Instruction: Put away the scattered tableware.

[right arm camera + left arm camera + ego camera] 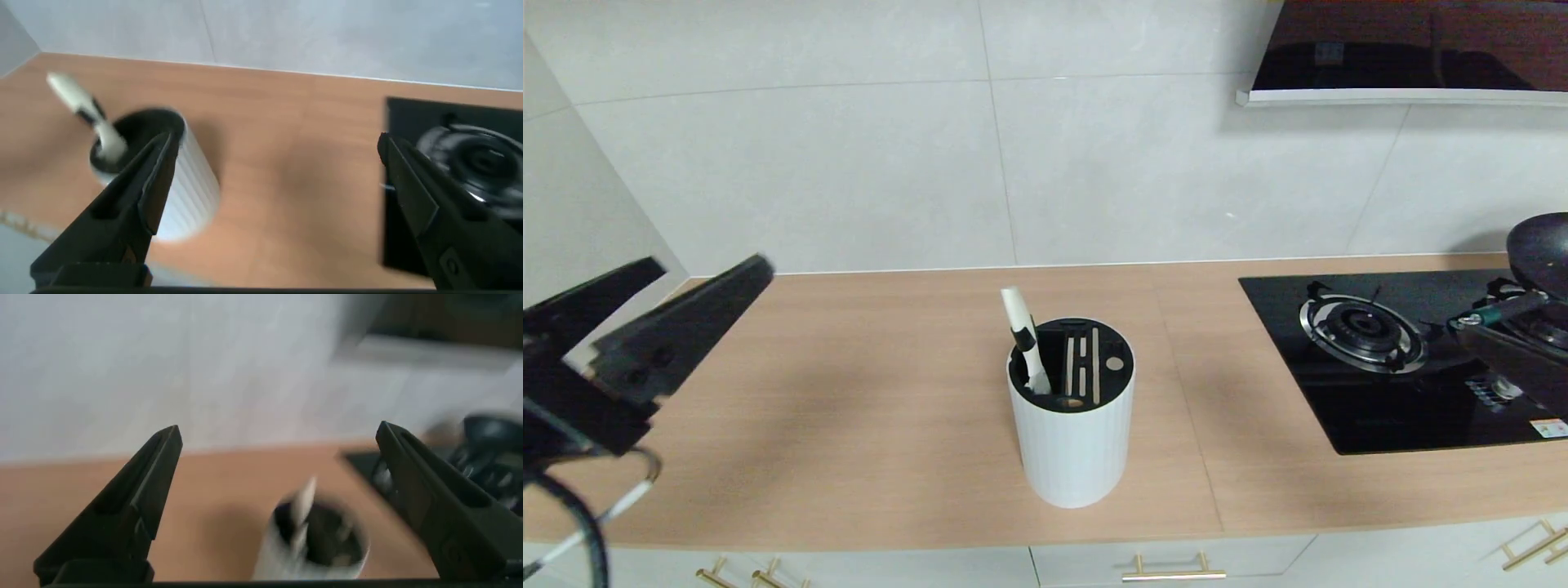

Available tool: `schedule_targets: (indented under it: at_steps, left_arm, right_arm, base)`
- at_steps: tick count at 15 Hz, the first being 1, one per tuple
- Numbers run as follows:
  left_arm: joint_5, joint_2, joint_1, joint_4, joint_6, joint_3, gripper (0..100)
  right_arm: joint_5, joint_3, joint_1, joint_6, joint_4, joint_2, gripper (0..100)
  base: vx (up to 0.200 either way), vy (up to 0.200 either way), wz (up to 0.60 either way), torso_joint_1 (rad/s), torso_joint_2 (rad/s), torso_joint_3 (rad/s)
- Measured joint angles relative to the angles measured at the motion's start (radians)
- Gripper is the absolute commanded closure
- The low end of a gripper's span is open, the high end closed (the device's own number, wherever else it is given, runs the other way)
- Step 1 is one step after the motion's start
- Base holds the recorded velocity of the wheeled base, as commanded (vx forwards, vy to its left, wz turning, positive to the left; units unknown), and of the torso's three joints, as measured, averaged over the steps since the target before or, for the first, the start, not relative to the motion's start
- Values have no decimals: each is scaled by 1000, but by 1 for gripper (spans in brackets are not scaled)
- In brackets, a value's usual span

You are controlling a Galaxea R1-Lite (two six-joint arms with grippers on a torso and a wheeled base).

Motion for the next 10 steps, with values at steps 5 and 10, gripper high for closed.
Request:
schedule_targets:
  at_steps: [5,10]
  left_arm:
    - [-65,-538,224,613,-14,56,0]
    - [-1,-809,431,806,-21,25,0]
  right_arm:
    - [42,-3,-214,-75,416,-501,0]
    - [4,-13,-394,-90,546,-740,0]
  base:
    - [0,0,0,0,0,0]
    - [0,0,0,0,0,0]
